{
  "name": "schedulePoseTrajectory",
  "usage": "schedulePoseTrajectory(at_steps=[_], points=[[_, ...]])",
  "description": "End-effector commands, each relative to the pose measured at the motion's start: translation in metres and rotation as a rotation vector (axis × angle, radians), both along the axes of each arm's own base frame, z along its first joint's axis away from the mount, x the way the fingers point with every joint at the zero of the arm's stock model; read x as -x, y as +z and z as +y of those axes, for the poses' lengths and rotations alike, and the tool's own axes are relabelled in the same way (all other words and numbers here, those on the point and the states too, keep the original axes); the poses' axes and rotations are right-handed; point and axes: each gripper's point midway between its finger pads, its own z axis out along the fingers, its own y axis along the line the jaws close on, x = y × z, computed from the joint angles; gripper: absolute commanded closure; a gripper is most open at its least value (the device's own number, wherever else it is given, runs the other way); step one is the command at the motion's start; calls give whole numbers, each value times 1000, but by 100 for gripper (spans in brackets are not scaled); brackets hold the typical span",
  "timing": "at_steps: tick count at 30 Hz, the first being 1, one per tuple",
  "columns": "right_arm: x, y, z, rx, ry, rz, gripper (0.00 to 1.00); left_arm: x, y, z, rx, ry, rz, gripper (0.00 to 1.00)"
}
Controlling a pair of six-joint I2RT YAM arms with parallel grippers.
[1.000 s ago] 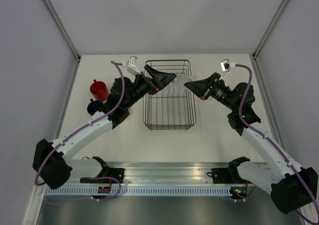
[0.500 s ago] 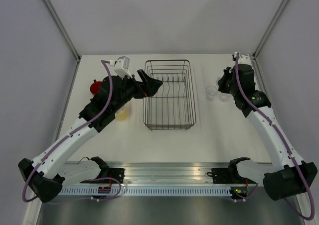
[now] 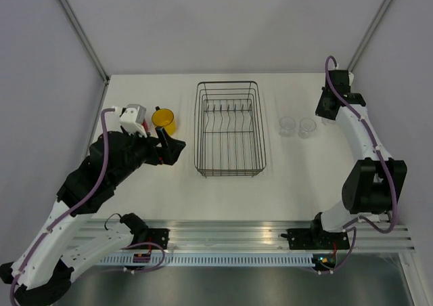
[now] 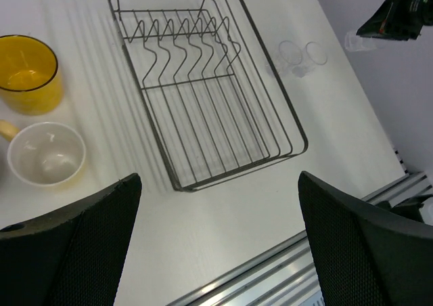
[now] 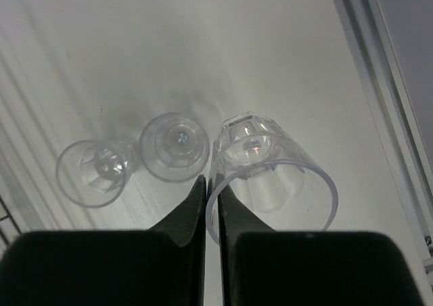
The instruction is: Unload the cups from the dish rack
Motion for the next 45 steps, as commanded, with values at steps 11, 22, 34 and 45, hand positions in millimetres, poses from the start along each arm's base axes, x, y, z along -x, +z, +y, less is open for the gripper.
schedulePoseTrajectory(at_steps=[11,22,34,45], points=[[-25,-67,-43,-37,-37,200,99,19,-50,71,-197,174,-66,0],[-38,-111,-45,-60,-15,294,94,20,-44,75,-97,202,-168,0],[-40,-118,-54,-82,-23,308,84,19,-50,71,-107,187,-149,0],[-48,-102,-55,-95,-17,262,74,20,-51,69,-105,173,-151,0]])
